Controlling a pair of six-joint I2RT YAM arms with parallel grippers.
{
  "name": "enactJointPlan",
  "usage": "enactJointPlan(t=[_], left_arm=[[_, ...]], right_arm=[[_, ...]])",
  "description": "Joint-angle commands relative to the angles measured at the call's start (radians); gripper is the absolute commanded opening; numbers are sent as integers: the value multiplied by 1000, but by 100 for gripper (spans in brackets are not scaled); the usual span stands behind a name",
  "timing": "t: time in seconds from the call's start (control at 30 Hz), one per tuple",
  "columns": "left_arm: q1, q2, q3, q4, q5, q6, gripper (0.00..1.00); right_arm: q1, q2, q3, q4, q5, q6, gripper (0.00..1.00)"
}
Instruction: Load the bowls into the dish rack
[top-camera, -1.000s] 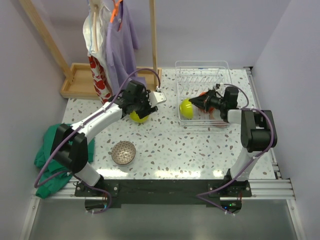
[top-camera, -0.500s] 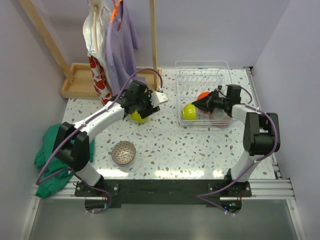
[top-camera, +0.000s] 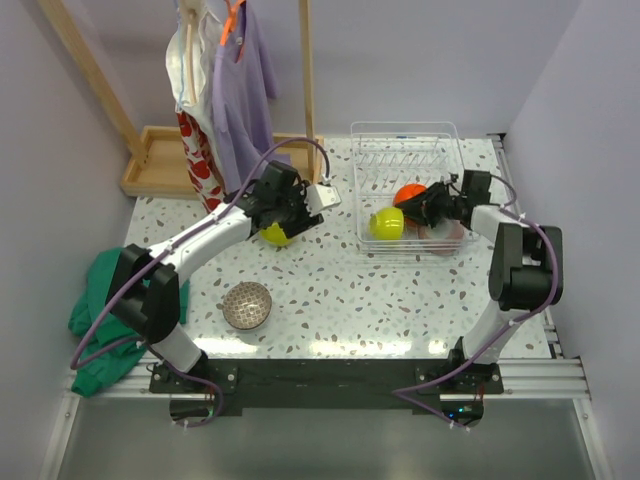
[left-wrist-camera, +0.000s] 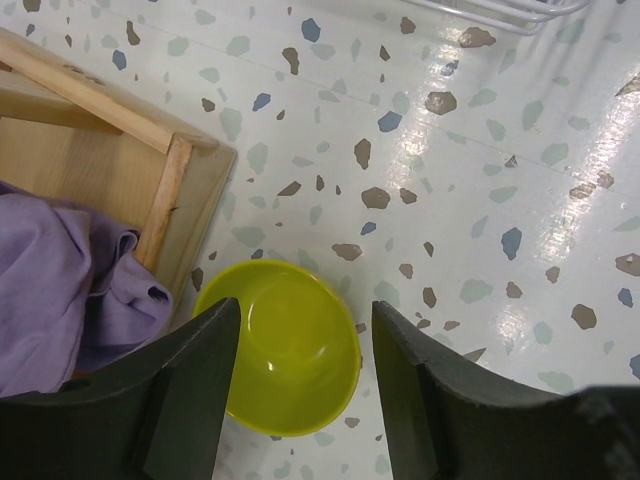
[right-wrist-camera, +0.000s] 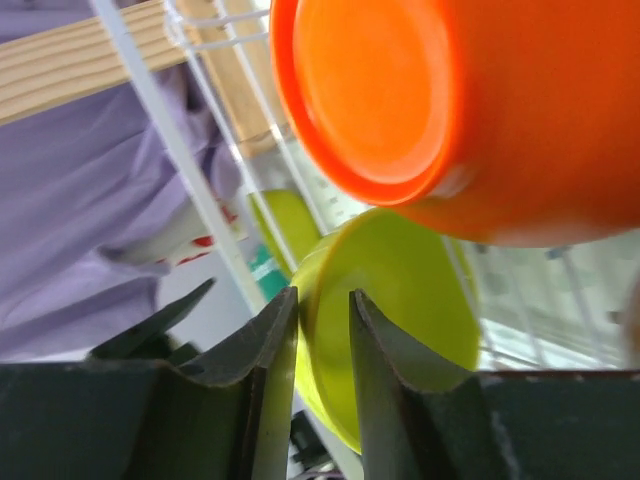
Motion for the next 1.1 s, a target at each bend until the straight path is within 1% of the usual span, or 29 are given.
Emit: enactJointPlan(t=[0.0,0.03,0.1,0.13,0.3,0.4,0.43,0.53,0.57,0.63,0.67,0.8,0.9,0.97,1.07], left_arm=[[-14,-2,36,40,1,-4,61],[-12,-5,33,46,3,-6,61],[-14,-11,28,55,10,-6,61],[-15,-14,21,66,10,-7,62],[-17,-34,7,85,15,-4,63],[-15,-62,-18,114,-22,-3,65],[-15,-77,-28,133,-34,-3,66],[-15,-121,-79,155,-79,5,72],[-15,-132,-94,154,-86,15,73],[-15,-174,-145,146,-97,29,77],[-15,-198,-177,135,-89,49,78],[-17,-221,-223,59,-79,82,78],[-17,-214,-232,55,-92,83,78],[-17,-195,-226,60,-115,72,78],[-15,-131,-193,52,-148,48,75]], right_arm=[[7,-50,114,-454,212,-314,33],[2,-61,129,-480,263,-342,34],[2,-93,175,-540,294,-415,35],[2,-104,188,-562,343,-441,35],[4,-167,273,-631,426,-612,40],[4,-193,323,-638,408,-722,41],[16,-199,336,-643,404,-791,42],[36,-196,387,-695,398,-889,41],[40,-195,404,-730,404,-903,41],[60,-221,395,-724,389,-946,41],[72,-236,383,-721,412,-960,42],[183,-307,349,-694,464,-1050,46],[204,-340,332,-686,453,-1057,48],[204,-357,320,-688,473,-1046,48],[204,-376,315,-703,496,-1061,48]])
